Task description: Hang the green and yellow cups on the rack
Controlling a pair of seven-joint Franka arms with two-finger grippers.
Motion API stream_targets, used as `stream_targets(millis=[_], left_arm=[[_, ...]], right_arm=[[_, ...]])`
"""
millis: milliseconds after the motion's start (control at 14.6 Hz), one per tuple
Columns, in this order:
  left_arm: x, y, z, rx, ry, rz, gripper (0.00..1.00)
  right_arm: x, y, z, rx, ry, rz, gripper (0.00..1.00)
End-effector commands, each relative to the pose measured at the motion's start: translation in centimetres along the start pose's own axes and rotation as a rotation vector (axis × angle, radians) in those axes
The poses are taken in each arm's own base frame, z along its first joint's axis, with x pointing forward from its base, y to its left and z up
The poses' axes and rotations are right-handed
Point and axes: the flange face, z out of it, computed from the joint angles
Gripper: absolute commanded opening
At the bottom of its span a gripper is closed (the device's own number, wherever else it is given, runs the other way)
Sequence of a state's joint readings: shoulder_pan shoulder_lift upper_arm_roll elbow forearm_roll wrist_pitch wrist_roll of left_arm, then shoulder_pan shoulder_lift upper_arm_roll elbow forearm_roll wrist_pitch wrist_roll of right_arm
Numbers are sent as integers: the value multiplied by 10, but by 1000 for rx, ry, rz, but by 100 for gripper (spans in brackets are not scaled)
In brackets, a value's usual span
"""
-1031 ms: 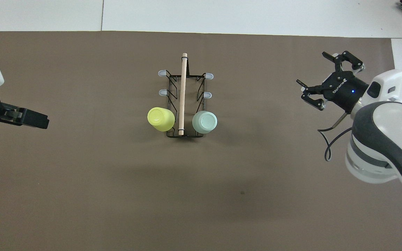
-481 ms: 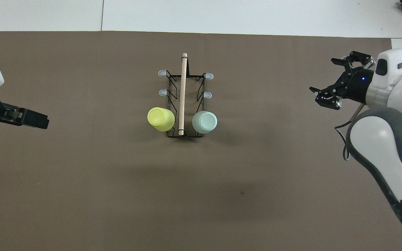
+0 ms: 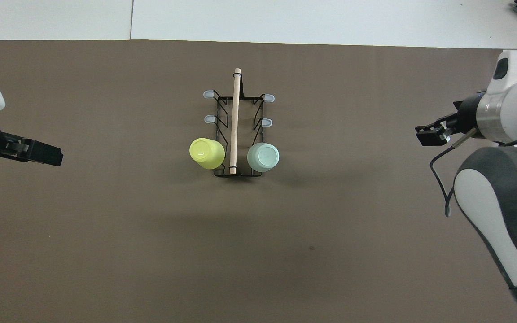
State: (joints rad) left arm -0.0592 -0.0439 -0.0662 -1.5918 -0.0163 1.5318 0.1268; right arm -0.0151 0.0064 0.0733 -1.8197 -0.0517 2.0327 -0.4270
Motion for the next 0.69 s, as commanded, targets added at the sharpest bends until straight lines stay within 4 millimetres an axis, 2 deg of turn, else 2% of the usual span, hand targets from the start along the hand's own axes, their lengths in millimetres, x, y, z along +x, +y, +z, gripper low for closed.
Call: stream_targets(millis=[0, 137, 275, 412, 481, 550, 618], left_arm=[[-10, -1, -1, 18, -8, -3, 100], [-10, -1, -1, 18, -8, -3, 100], [-10, -1, -1, 18, -8, -3, 100], [-10, -1, -1, 18, -8, -3, 100], [-10, -1, -1, 18, -8, -3, 100], [-10, -1, -1, 18, -8, -3, 100], [-10, -1, -1, 18, -8, -3, 100]], right_arm=[[-2, -7, -25, -37, -120, 234, 100], [-4, -21, -36, -34, -191, 374, 100], [-7, -21, -49, -28, -241, 482, 100], [-16, -16, -64, -15, -292, 566, 100], [-22, -11, -65, 15, -306, 585, 100], [-36, 1, -64, 61, -323, 623, 100], [-43, 2, -57, 91, -339, 629, 100]])
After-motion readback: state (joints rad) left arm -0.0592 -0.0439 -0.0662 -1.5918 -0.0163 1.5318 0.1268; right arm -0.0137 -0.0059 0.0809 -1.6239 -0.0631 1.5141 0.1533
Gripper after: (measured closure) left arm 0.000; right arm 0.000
